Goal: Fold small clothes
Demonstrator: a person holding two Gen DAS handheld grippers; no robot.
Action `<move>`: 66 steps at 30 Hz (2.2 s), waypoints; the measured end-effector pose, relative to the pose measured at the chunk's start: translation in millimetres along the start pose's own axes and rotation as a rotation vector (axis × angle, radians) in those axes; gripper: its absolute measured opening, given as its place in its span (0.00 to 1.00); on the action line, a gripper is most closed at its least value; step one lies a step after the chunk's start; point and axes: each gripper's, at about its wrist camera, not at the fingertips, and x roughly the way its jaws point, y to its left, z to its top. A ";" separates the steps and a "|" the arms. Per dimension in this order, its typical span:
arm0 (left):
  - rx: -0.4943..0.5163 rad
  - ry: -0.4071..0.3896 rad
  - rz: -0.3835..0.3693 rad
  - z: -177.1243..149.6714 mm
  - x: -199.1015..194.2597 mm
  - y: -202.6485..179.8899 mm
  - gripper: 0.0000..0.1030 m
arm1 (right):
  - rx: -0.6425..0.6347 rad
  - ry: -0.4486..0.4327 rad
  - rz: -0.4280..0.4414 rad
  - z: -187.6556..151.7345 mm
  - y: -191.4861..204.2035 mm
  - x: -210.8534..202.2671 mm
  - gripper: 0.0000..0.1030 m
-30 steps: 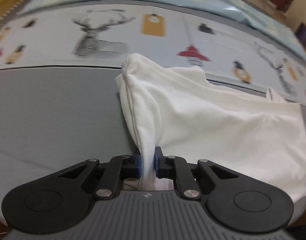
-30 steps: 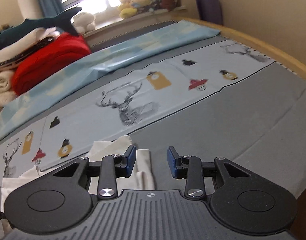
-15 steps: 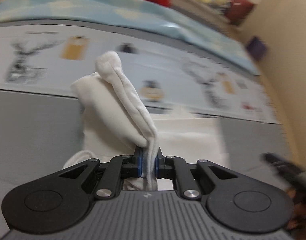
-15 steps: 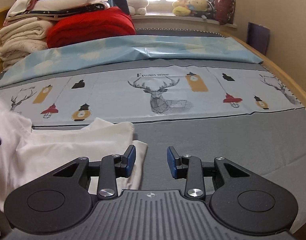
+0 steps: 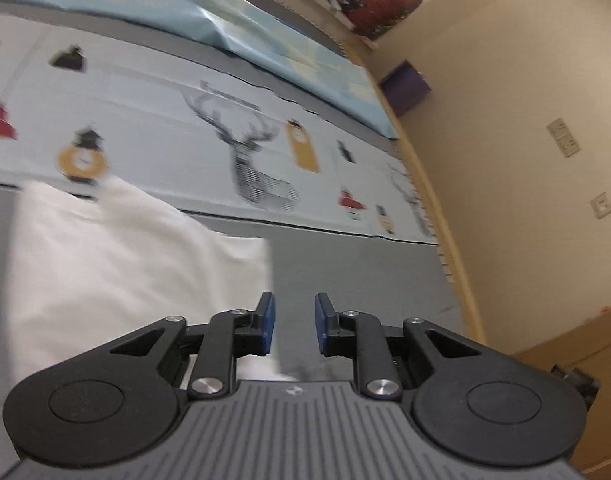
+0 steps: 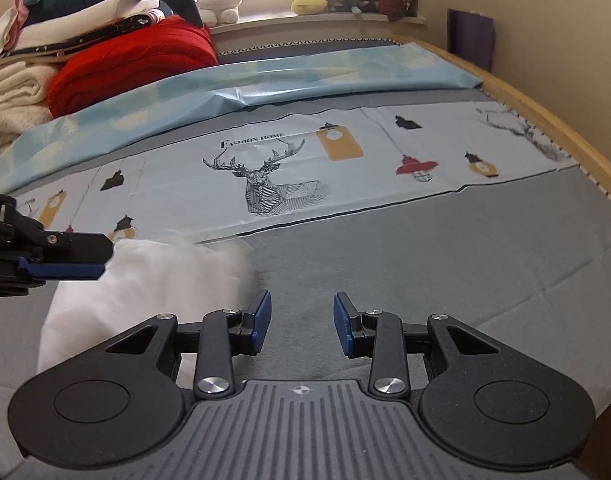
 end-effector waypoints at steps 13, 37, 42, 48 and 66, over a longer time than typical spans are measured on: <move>0.076 0.123 0.237 -7.1 -38.5 58.6 0.24 | 0.055 0.288 0.254 -15.0 43.0 43.2 0.46; 0.412 0.418 0.313 -74.3 6.7 62.5 0.31 | -0.134 0.396 0.170 -34.7 19.2 34.1 0.15; 0.235 0.224 0.301 -34.6 -23.9 84.8 0.39 | 0.019 0.146 0.174 -8.2 -0.7 18.0 0.37; 0.125 0.179 0.320 -21.1 -24.1 106.8 0.39 | 0.085 0.146 0.164 1.1 2.1 42.5 0.37; 0.099 0.131 0.290 -12.0 -55.4 120.4 0.39 | 0.290 0.076 0.101 28.2 28.0 96.4 0.03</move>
